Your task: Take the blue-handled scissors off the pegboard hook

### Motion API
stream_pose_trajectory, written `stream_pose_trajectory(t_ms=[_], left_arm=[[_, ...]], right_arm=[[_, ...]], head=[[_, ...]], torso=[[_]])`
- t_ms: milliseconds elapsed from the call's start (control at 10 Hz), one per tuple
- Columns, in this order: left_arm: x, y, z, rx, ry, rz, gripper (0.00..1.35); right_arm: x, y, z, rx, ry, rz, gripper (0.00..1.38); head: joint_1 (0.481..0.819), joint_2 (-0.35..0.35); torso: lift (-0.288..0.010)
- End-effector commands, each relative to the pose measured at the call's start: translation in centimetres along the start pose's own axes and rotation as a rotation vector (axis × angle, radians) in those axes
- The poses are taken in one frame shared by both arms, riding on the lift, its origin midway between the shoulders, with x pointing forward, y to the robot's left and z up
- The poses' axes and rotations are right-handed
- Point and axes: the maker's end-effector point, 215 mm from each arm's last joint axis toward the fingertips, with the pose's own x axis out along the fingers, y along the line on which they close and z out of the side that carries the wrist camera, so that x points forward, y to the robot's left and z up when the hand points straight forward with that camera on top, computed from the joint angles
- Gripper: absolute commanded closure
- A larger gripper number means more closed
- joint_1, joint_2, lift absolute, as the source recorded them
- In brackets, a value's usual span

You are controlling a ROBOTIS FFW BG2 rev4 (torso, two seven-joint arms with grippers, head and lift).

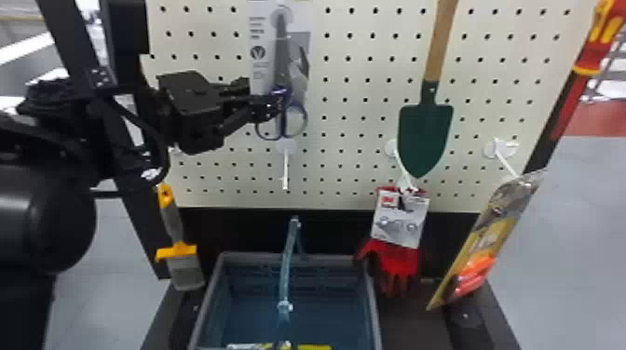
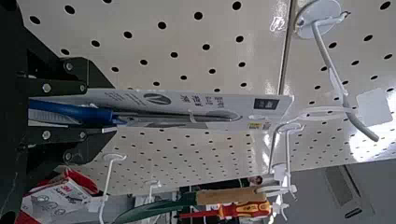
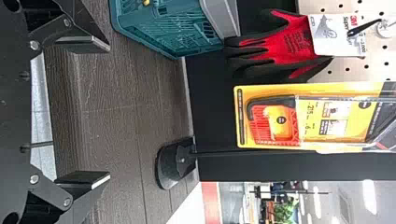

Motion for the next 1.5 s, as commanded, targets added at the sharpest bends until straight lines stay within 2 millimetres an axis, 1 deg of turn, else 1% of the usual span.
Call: stream_pose_trajectory(t_ms=[0,100,1400], left_arm=[[0.01,-0.04,0.16,0.006,-0.004,-0.002,1.03],[-0.04,-0.03,0.15,0.012,-0.005,-0.001,1.07],[-0.16,-0.34,-0.67,-0.022,-0.001,-0.01,1.07]], right_arm=[[0.0,0.0,0.0,0.0,0.0,0.0,0.32],[0.0,0.0,0.0,0.0,0.0,0.0,0.32],[-0.25,-0.07,-0.32,0.001,0.008,-0.002,0.32]], head=[[0.549,0.0],[0.549,0.0],[0.549,0.0]], torso=[[-0.1],[-0.1],[-0.1]])
